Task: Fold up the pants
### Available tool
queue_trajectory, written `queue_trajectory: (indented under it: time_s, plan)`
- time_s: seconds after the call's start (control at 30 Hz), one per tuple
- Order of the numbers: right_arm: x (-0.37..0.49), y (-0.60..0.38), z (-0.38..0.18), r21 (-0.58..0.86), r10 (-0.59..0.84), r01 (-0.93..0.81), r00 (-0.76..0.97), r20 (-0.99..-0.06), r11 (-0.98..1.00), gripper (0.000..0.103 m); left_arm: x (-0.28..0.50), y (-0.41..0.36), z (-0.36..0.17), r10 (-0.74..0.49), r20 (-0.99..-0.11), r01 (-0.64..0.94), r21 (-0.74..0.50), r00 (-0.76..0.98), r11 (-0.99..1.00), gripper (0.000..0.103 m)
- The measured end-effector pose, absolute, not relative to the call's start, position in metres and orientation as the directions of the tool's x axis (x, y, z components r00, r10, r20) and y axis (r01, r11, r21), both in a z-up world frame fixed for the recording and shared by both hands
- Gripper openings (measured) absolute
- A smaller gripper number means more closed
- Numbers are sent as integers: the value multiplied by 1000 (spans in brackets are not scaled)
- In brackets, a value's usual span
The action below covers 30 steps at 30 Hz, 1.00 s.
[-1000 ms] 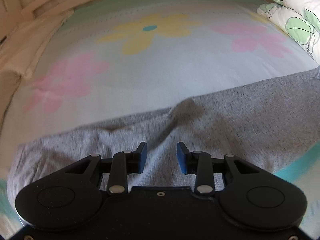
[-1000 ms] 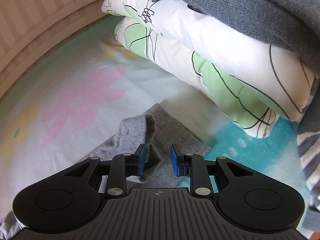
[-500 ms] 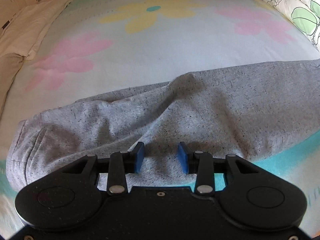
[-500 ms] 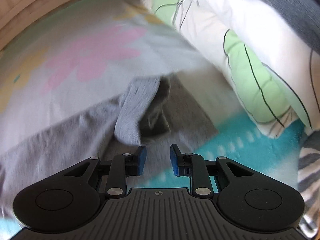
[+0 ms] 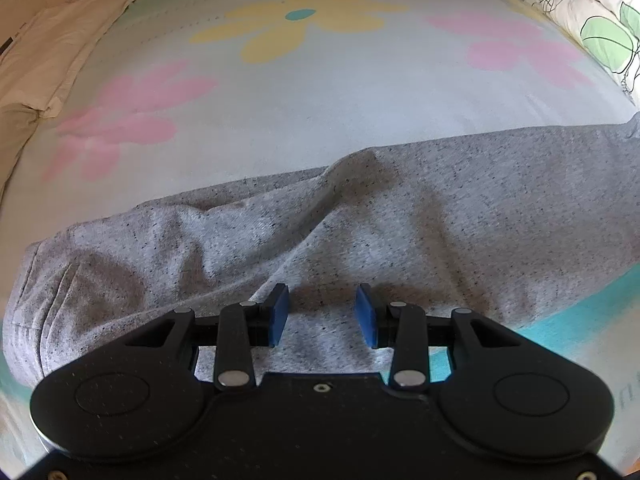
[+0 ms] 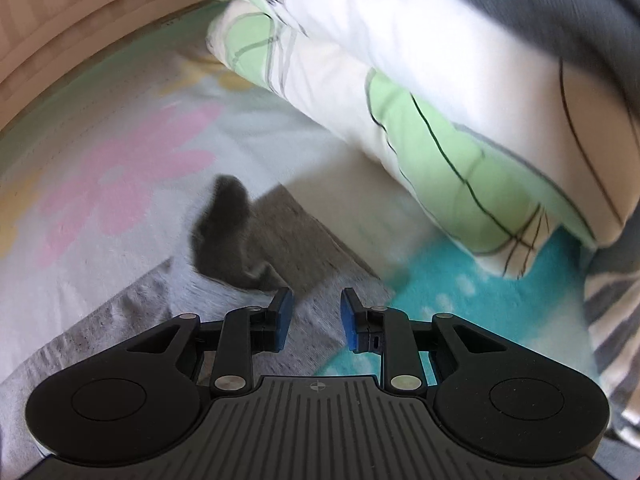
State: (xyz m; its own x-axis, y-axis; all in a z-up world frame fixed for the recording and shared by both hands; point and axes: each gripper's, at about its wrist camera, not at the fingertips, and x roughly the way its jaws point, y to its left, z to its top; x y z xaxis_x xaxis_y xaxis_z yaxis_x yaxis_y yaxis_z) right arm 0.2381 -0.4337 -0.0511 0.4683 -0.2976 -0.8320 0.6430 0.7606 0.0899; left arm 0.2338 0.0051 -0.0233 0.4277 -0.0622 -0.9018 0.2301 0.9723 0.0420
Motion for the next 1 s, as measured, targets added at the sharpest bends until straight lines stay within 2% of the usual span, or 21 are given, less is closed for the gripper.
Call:
queue_trajectory:
  time_s: [0.1,0.37,0.63,0.67,0.7,0.73,1.0]
  plan:
    - [233,-437,-53,86,-298,656,451,-841,750,26,233,1,-19,-80,-899,241,30,431,970,47]
    - [242,-427,-56,183,-185,572,524,-831,800,27,231,-6,-16,-76,-889,267,53,451,962,48]
    - [268,-423,-77,188,-205,633,494,-845,751,27,236,-1,-32,-78,-917,238,19,390,971,50]
    - [270,-422,-76,176,-210,630,489,-847,756,24,236,0,-33,-76,-918,237,20,389,971,50]
    - [271,-420,-74,163,-215,626,483,-849,763,11,236,1,-33,-75,-918,235,20,389,972,52]
    - [269,-416,-68,149,-227,624,481,-847,767,4,236,2,-33,-74,-918,233,21,390,972,53]
    - [253,-411,-18,78,-365,669,495,-788,739,3,236,-1,-32,-73,-917,238,25,392,971,53]
